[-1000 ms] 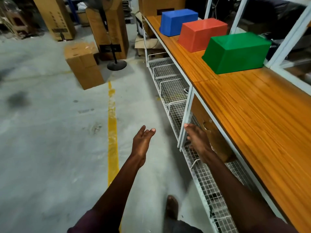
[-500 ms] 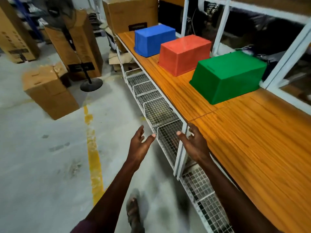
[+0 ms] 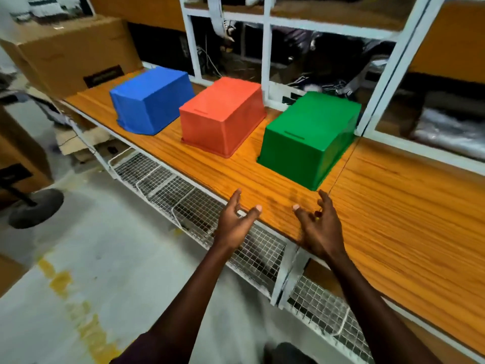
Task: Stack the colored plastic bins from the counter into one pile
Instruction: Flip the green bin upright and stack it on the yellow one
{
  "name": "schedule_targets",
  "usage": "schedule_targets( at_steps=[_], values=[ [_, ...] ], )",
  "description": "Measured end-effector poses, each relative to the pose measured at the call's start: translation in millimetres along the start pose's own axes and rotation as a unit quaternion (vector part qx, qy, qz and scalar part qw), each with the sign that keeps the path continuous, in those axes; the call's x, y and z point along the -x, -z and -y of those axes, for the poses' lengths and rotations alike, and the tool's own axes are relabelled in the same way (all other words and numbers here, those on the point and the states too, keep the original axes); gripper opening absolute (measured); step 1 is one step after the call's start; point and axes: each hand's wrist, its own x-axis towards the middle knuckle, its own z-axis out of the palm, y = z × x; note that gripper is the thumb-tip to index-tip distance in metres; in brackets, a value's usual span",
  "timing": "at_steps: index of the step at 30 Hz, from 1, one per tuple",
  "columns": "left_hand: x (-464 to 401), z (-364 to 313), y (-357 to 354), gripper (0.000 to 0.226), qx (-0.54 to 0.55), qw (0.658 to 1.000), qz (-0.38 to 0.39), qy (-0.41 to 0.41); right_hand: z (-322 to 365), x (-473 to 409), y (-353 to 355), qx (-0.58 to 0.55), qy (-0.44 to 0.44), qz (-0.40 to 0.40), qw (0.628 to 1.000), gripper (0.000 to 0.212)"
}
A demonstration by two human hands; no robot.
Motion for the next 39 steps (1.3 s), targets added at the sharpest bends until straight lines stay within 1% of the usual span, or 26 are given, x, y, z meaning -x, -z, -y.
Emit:
schedule_targets(
  at_steps=[4,7,11,16,19,22,25,26,30,34,39],
  values=[
    [-59,-11,-11,0.082,0.009,0.998,0.049,-0.026,-7,-32,-5,0.001,-0.012,-0.070,0.997,0.096],
    [-100,-21,-20,0.082,0.008,0.997,0.067,-0.033,-9,-58,-6,0.011,-0.028,-0.105,0.994,0.096],
    [-145,-34,-28,0.082,-0.004,0.995,0.083,-0.049,-6,-83,-8,0.011,-0.042,-0.132,0.990,0.103],
    [-191,-51,-40,0.087,0.011,0.993,0.101,-0.059,0,-106,-12,0.008,-0.063,-0.149,0.987,0.104],
    [-216,-54,-45,0.093,0.027,0.989,0.133,-0.056,0,-123,-20,0.017,-0.069,-0.157,0.985,0.108],
    [-242,-48,-44,0.105,0.034,0.986,0.160,-0.043,-2,-138,-29,0.019,-0.064,-0.161,0.985,0.113],
    [-264,-42,-40,0.122,0.037,0.977,0.209,-0.032,-1,-150,-38,-0.020,-0.066,-0.165,0.984,0.121],
    [-269,-41,-39,0.123,0.036,0.973,0.226,-0.032,-2,-152,-39,-0.032,-0.065,-0.163,0.984,0.121],
    [-288,-33,-39,0.111,0.046,0.955,0.289,-0.048,4,-159,-44,-0.051,-0.060,-0.171,0.982,0.103],
    [-293,-26,-44,0.093,0.056,0.952,0.296,-0.055,3,-158,-49,-0.054,-0.064,-0.189,0.978,0.099],
    [-287,-23,-47,0.092,0.085,0.949,0.298,-0.059,5,-151,-50,-0.047,-0.062,-0.197,0.977,0.091]
  ],
)
